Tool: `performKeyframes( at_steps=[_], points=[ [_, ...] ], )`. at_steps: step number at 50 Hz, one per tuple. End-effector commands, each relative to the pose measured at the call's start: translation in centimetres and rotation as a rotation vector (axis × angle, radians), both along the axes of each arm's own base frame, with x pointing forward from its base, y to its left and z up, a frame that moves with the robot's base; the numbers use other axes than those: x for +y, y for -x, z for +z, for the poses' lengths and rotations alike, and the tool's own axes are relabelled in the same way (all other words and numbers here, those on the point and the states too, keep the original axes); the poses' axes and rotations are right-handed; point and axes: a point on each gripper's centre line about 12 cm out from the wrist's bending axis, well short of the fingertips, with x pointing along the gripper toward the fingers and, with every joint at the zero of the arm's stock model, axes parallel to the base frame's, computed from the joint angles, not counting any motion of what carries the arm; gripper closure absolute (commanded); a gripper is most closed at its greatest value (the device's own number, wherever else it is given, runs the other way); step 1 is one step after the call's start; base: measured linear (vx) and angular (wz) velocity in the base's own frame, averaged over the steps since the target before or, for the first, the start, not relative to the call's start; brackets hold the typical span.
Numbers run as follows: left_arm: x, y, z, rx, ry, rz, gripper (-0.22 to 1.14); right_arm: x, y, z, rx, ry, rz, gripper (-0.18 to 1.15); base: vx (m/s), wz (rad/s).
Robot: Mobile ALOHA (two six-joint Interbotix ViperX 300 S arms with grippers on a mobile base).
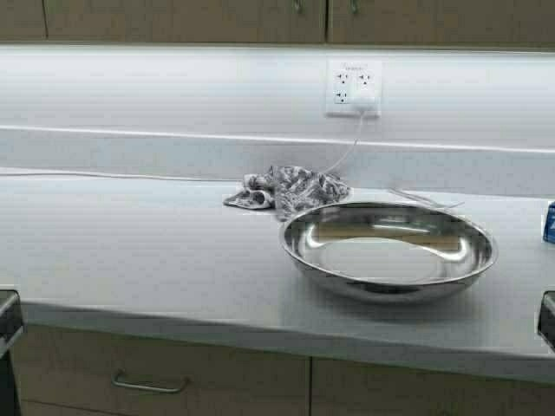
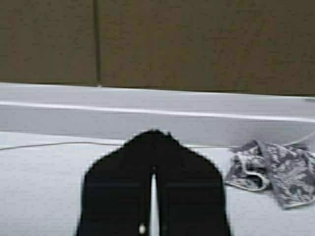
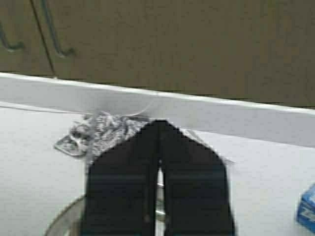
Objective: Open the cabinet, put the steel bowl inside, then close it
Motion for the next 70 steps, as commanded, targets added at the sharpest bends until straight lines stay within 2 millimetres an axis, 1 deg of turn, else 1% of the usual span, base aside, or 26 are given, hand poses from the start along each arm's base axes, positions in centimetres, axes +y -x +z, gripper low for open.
performKeyframes(
  at_steps=[1, 2, 3, 7, 9, 14, 17, 21, 24, 25, 29, 34, 39, 43, 47, 48, 49, 54, 58, 61, 65, 70],
  points=[
    [-2.8, 0.9, 0.1, 0.011, -0.002, -0.149, -0.14, 3.0, 1.0, 0.5, -0.021, -0.006, 0.156, -0.15, 0.20, -0.03],
    [-3.2, 1.0, 0.0, 0.012, -0.002, -0.167, -0.19, 3.3, 1.1, 0.5, -0.025, -0.004, 0.176, -0.16, 0.19, -0.03],
    [-3.5, 1.2, 0.1, 0.011, -0.002, -0.184, -0.21, 3.7, 1.3, 0.5, -0.027, -0.005, 0.196, -0.14, 0.18, -0.03],
    [-4.9, 1.6, 0.0, 0.014, -0.003, -0.257, -0.08, 4.8, 1.6, 1.1, -0.052, -0.015, 0.252, -0.03, 0.17, -0.04],
    [-5.4, 1.8, 0.0, 0.015, -0.002, -0.286, -0.06, 5.2, 1.7, 1.4, -0.064, -0.018, 0.271, -0.03, 0.15, -0.04],
    [-6.7, 2.1, -0.3, 0.028, -0.005, -0.349, -0.10, 6.2, 1.3, 2.2, -0.088, -0.017, 0.305, -0.05, 0.12, -0.04],
    [-7.3, 1.9, -0.6, 0.026, -0.001, -0.374, -0.10, 7.1, 0.9, 2.2, -0.095, -0.014, 0.327, -0.05, 0.08, -0.04],
    [-8.2, 1.3, -1.0, 0.024, 0.008, -0.395, -0.10, 8.8, 0.0, 1.9, -0.104, -0.003, 0.371, -0.05, 0.05, -0.02],
    [-8.9, 0.5, -1.2, 0.021, 0.014, -0.405, -0.10, 10.3, -0.9, 1.5, -0.119, 0.014, 0.398, -0.05, 0.03, -0.02],
    [-9.1, 0.3, -1.4, 0.023, 0.015, -0.409, -0.10, 11.1, -1.3, 1.4, -0.128, 0.026, 0.412, -0.05, 0.02, -0.03],
    [-10.6, -0.7, -1.7, 0.025, 0.006, -0.439, -0.10, 13.2, -2.6, 1.0, -0.150, 0.046, 0.432, -0.05, 0.01, -0.02],
    [-12.4, -2.5, -1.7, 0.021, 0.008, -0.454, -0.10, 14.3, -5.1, 1.5, -0.164, 0.003, 0.360, -0.05, -0.01, -0.02],
    [-14.3, -4.7, -1.4, -0.003, 0.021, -0.447, -0.10, 14.8, -7.6, 2.4, -0.146, -0.085, 0.239, -0.05, -0.02, 0.01],
    [-15.9, -6.4, -1.3, -0.024, 0.029, -0.435, -0.10, 15.4, -9.2, 2.9, -0.116, -0.116, 0.150, -0.05, -0.03, 0.00],
    [-17.4, -8.5, -1.3, -0.043, 0.050, -0.403, -0.10, 16.0, -10.4, 3.1, -0.113, -0.085, 0.077, -0.05, -0.02, 0.00],
    [-17.6, -8.7, -1.2, -0.046, 0.052, -0.399, -0.10, 16.2, -10.7, 3.2, -0.115, -0.074, 0.061, -0.05, -0.02, 0.01],
    [-18.1, -9.4, -1.4, -0.049, 0.057, -0.389, -0.10, 16.5, -10.9, 3.2, -0.119, -0.062, 0.046, -0.05, -0.02, 0.01],
    [-19.7, -11.5, -1.6, -0.074, 0.071, -0.372, -0.10, 17.5, -12.0, 3.4, -0.142, -0.001, -0.035, -0.05, -0.01, 0.00],
    [-20.9, -13.0, -1.8, -0.094, 0.084, -0.365, -0.10, 17.9, -12.8, 3.3, -0.147, 0.013, -0.106, -0.05, -0.01, 0.00],
    [-21.6, -14.1, -1.8, -0.107, 0.096, -0.356, -0.10, 17.8, -13.4, 3.2, -0.148, 0.004, -0.159, -0.05, 0.00, 0.00],
    [-22.3, -15.1, -1.4, -0.123, 0.109, -0.352, -0.10, 17.7, -14.0, 3.2, -0.158, -0.014, -0.215, -0.04, 0.00, 0.00],
    [-23.5, -15.2, -0.7, -0.142, 0.121, -0.374, -0.10, 17.7, -14.1, 3.4, -0.173, -0.016, -0.226, -0.04, 0.00, 0.00]
  ],
)
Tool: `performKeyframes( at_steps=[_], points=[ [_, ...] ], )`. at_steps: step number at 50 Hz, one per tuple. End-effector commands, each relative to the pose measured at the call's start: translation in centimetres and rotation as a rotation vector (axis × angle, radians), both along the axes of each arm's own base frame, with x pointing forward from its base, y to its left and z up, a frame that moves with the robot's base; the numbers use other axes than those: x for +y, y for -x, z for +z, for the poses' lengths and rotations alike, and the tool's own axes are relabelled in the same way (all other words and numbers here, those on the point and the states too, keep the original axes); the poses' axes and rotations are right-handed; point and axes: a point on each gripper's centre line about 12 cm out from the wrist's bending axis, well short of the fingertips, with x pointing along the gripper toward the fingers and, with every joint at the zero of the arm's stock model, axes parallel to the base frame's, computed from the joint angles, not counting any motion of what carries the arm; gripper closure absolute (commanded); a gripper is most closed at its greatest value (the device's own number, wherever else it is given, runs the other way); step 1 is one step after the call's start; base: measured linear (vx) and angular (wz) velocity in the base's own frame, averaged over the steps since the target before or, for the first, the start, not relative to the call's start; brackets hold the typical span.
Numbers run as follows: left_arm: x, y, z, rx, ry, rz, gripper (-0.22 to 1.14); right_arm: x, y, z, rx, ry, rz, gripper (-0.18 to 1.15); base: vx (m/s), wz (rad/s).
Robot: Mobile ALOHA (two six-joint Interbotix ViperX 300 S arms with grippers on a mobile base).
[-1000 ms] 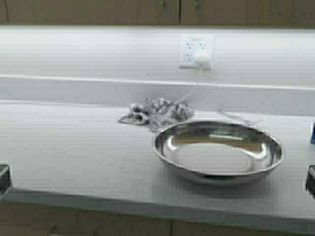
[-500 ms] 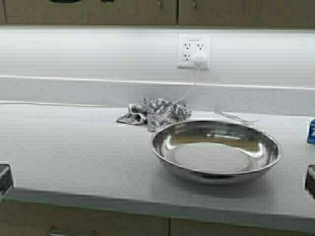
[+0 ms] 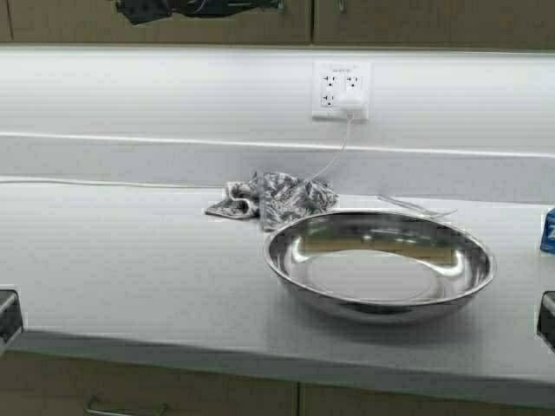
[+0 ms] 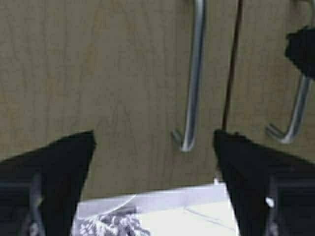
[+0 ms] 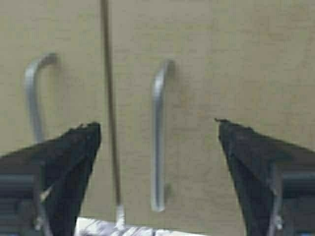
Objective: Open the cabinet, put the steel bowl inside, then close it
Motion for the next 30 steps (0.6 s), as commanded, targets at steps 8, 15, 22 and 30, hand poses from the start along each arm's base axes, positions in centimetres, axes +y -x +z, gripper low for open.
performKeyframes(
  at_steps=[8, 15, 22, 30],
  points=[
    [-2.1, -0.5, 2.7, -0.069, 0.053, -0.026, -0.10, 0.0, -0.2, 1.6, -0.044, -0.034, -0.025, -0.04, 0.01, -0.01],
    [-2.5, -1.0, 2.6, -0.071, 0.054, -0.024, -0.10, 0.1, -0.7, 1.7, -0.047, -0.035, -0.032, -0.04, 0.00, 0.00],
    [-2.8, -1.5, 2.5, -0.077, 0.057, -0.021, -0.09, 0.1, -1.4, 1.2, -0.040, -0.027, -0.044, -0.04, 0.00, 0.00],
    [-3.3, -2.1, 2.4, -0.082, 0.054, -0.019, 0.01, -0.1, -2.3, 1.2, -0.045, -0.031, -0.066, -0.02, 0.00, 0.00]
  ],
)
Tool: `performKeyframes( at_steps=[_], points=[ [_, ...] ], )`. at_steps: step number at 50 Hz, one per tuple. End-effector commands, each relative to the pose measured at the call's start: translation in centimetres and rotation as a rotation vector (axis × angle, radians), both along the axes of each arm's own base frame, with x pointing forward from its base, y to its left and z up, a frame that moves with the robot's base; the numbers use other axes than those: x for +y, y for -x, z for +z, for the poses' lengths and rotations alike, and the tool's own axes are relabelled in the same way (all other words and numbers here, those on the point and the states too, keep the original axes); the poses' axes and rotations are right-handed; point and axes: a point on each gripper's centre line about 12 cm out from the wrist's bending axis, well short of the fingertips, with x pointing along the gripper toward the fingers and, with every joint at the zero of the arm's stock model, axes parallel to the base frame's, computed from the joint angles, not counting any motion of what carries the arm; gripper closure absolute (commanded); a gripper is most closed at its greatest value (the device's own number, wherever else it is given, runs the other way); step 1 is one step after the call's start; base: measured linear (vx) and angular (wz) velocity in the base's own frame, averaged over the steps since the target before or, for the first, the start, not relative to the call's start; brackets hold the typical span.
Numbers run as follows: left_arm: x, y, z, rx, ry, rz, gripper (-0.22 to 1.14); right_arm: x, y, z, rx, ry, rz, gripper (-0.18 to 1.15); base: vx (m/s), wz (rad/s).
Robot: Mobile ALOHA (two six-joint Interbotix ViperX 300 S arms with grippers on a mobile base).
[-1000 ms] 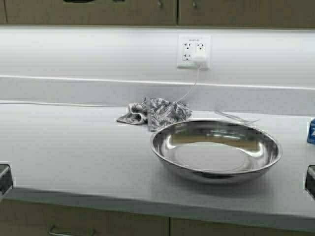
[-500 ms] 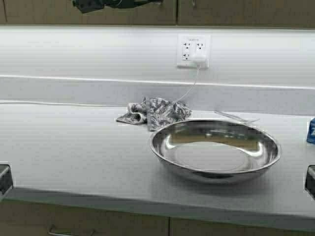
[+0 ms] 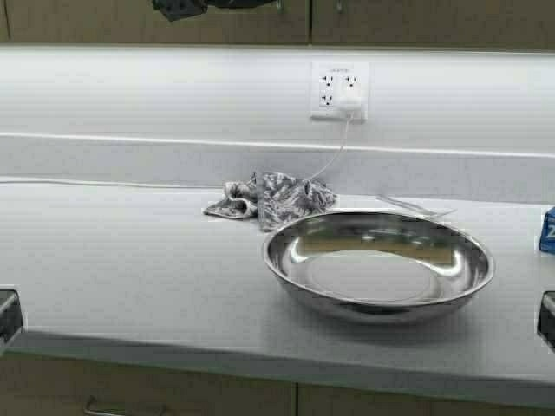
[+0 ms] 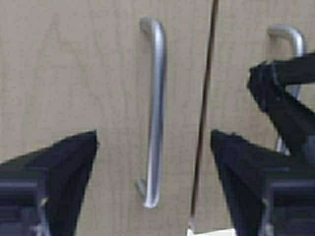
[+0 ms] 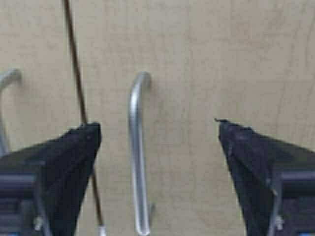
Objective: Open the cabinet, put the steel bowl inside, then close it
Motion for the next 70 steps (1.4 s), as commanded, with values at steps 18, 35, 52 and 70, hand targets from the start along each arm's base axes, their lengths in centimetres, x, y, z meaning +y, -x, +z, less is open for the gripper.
performKeyframes(
  at_steps=[18, 35, 52, 70],
  points=[
    [-0.7, -0.7, 1.8, 0.003, 0.022, -0.003, 0.94, 0.2, -1.4, 1.9, -0.056, -0.041, -0.036, 1.02, 0.00, 0.00],
    [2.8, 4.2, 3.0, 0.054, 0.000, -0.023, 0.88, -1.2, 3.4, 2.5, -0.002, -0.018, 0.081, 0.90, 0.00, 0.00],
    [9.0, 7.7, 2.4, 0.204, -0.078, 0.017, 0.88, -5.3, 8.3, 2.2, 0.126, 0.024, 0.265, 0.90, -0.01, -0.02],
    [16.4, 10.0, 2.6, 0.253, -0.094, 0.160, 0.88, -14.2, 9.4, 0.8, 0.241, 0.026, 0.210, 0.90, -0.07, -0.02]
  ],
)
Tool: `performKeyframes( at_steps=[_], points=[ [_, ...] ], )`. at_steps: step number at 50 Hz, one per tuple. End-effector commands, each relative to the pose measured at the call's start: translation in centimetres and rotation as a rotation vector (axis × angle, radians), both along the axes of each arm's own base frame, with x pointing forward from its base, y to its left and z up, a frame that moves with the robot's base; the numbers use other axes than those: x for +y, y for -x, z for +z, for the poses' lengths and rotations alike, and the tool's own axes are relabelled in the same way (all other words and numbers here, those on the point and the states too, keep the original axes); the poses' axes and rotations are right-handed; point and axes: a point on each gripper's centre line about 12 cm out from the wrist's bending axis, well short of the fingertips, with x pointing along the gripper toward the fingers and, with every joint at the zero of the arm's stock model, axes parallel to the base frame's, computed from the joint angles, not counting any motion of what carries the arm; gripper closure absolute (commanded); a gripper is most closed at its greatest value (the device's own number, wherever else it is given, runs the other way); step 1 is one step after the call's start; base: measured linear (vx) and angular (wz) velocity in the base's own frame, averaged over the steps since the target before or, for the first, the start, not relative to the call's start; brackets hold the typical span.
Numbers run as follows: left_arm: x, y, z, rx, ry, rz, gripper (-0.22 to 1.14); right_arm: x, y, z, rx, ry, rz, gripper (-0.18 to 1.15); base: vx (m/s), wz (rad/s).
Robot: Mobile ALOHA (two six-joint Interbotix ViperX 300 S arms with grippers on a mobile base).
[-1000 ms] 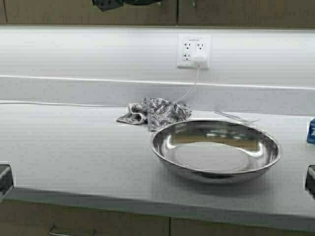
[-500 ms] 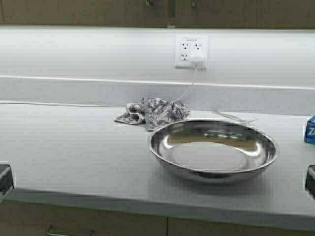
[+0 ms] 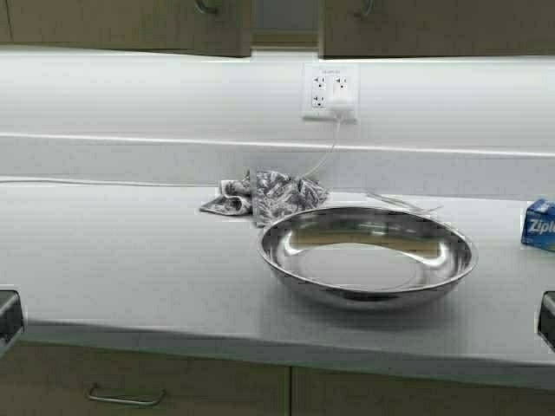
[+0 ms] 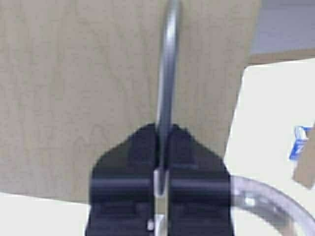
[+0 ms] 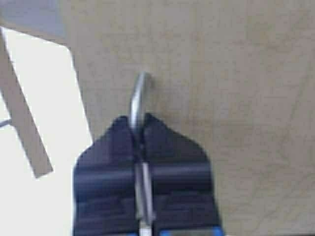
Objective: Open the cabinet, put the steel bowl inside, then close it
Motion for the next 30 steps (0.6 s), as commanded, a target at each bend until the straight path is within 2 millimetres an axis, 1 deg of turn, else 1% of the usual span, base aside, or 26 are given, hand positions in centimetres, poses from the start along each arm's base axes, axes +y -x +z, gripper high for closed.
performKeyframes(
  at_steps=[1, 8, 13, 17, 26, 30],
  points=[
    [4.3, -0.8, 1.2, -0.007, 0.007, 0.133, 0.88, -5.8, -1.1, 0.0, 0.018, 0.003, -0.152, 0.90, -0.10, 0.02],
    [5.6, -0.6, 1.6, -0.002, -0.029, 0.158, 0.88, -7.0, -0.7, 0.2, 0.042, 0.016, -0.136, 0.90, -0.10, 0.04],
    [6.2, -1.0, 1.7, 0.009, -0.044, 0.177, 0.88, -8.1, -0.6, 0.4, 0.032, 0.020, -0.171, 0.90, -0.09, 0.05],
    [6.6, -0.9, 1.6, 0.020, -0.046, 0.190, 0.88, -8.9, -0.8, 0.2, 0.043, 0.030, -0.189, 0.90, -0.09, 0.02],
    [7.0, -0.3, 1.0, 0.034, -0.055, 0.191, 0.88, -9.2, -0.6, -0.6, 0.100, 0.034, -0.166, 0.90, -0.13, -0.03],
    [7.5, -0.5, 0.7, 0.036, -0.062, 0.214, 0.86, -9.1, -1.0, -0.9, 0.115, 0.037, -0.162, 0.89, -0.14, -0.04]
  ],
)
